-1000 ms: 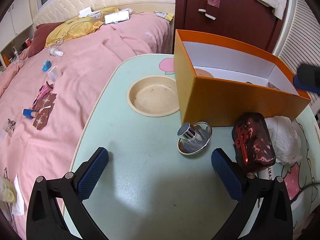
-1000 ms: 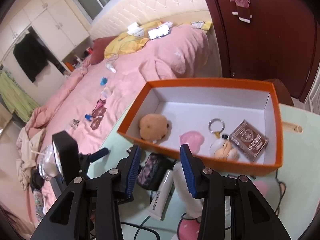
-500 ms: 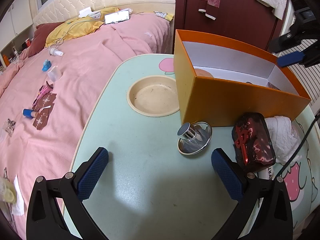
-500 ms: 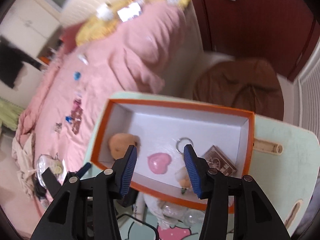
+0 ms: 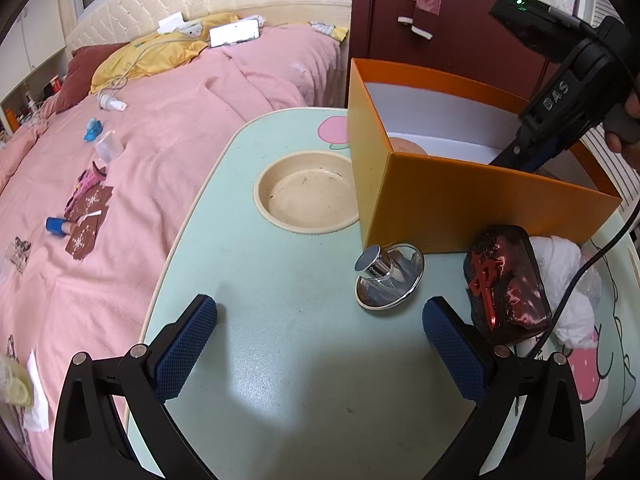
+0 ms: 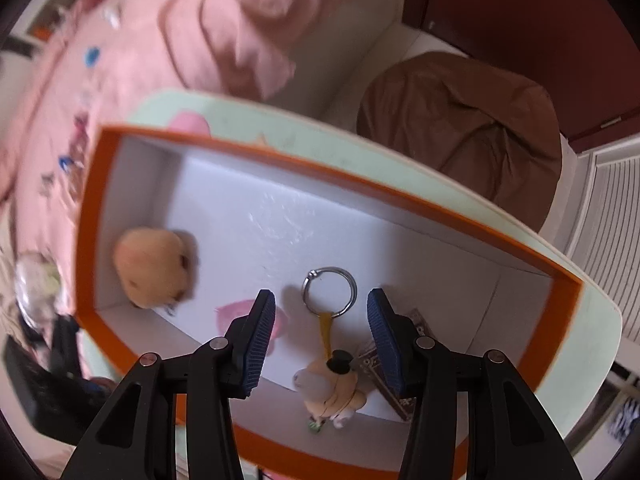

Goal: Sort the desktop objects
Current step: 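Grasp the white dog figurine keychain in the box with the right tool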

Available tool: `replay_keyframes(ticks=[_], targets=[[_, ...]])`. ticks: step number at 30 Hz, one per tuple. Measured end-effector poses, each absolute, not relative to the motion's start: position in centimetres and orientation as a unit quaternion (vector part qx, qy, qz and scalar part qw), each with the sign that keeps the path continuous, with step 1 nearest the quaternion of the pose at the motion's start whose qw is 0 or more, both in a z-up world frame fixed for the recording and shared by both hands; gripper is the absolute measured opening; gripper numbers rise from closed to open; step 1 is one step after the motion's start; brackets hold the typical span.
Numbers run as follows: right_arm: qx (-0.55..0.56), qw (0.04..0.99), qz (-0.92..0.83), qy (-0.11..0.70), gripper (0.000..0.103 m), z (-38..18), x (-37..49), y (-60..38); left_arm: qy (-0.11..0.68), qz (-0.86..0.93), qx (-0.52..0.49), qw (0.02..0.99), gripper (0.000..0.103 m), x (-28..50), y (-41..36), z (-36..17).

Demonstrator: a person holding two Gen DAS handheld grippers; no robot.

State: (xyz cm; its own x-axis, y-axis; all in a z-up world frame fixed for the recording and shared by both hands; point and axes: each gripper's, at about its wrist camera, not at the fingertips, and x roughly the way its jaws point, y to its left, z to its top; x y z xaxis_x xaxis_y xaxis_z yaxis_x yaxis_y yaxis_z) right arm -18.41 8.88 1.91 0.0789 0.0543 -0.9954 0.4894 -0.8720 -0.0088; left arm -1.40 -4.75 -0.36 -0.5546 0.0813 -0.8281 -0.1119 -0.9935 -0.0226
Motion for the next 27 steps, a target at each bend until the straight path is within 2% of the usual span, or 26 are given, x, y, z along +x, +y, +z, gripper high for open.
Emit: replay_keyframes(ticks=[1,2,3,5,16,19,21,22,27], targets=[[0.712,0.17,-0.65,0.201,0.046,1.8,-18.3,8.6,0.016,0.882,-0.468,0.055,0.103,-1.3,-4.8,-0.4],[0.707,0.17,-0.652,0.217,0.032,1.8,-18.1,8.3,0.016,0.882,-0.468,0.055,0.103,-1.3,-4.8,-0.4],[0.697,0.168,-0.655,0.236,0.025,1.7,-17.8,7.9,0.016,0.882,-0.468,0.055,0.103,-1.2,-4.8,-0.4],[0.697,0.189,-0.651,0.234,0.002,1.5,-17.3,7.7,0.016,0.881,-0.469,0.055,0.103,-1.3,-4.8,-0.4],[0.689,0.23,-0.663,0.182,0.002,3.9,-17.2,8.8,0.017,0.881,-0.469,0.056,0.103,-1.5,-4.8,-0.3],[0.694,0.223,-0.654,0.202,0.015,4.6,-16.9,8.6,0.016,0.881,-0.469,0.056,0.103,-1.5,-4.9,-0.3],[0.704,0.22,-0.641,0.214,0.032,4.7,-16.6,8.9,0.016,0.881,-0.469,0.056,0.103,-1.5,-4.9,-0.3],[0.712,0.221,-0.63,0.217,0.036,4.8,-16.4,9.1,0.016,0.881,-0.469,0.056,0.103,-1.5,-4.9,-0.3],[0.748,0.204,-0.582,0.245,0.038,3.3,-15.5,9.6,0.016,0.881,-0.469,0.056,0.103,-1.6,-4.9,-0.3]])
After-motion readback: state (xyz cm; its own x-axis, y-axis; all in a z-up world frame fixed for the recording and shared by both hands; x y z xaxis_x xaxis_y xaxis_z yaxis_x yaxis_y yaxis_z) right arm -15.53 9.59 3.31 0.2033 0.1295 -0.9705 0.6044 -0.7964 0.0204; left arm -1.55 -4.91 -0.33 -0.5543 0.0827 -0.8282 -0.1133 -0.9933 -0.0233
